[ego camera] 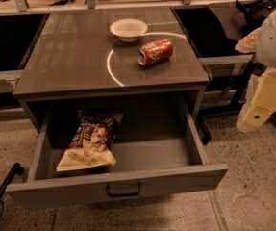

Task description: Pick brown chip bag from top drawer and place on counter

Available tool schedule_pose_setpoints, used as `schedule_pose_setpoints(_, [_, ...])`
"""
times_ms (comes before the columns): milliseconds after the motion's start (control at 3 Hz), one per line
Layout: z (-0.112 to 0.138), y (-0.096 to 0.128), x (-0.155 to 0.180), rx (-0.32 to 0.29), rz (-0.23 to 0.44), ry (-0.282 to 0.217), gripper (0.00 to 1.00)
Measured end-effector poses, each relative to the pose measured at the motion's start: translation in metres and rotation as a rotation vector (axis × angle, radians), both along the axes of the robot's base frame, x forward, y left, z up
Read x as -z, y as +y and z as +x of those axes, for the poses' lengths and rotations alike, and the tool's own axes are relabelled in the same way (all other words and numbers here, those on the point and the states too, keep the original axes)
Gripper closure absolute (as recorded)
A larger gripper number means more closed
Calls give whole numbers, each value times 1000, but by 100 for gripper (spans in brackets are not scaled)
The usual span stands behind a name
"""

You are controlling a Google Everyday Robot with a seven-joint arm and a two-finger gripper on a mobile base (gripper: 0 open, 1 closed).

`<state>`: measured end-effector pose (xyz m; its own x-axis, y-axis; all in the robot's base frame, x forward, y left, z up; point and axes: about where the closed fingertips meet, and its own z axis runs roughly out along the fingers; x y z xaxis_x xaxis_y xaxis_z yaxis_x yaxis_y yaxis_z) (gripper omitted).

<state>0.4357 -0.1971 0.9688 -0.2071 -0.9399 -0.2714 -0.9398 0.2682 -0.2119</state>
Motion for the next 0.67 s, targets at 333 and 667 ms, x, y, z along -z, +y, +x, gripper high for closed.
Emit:
schedule_pose_setpoints(333, [0,0,0,0,0,0,0])
schedule_pose_setpoints(667, [1,2,8,10,35,16,0])
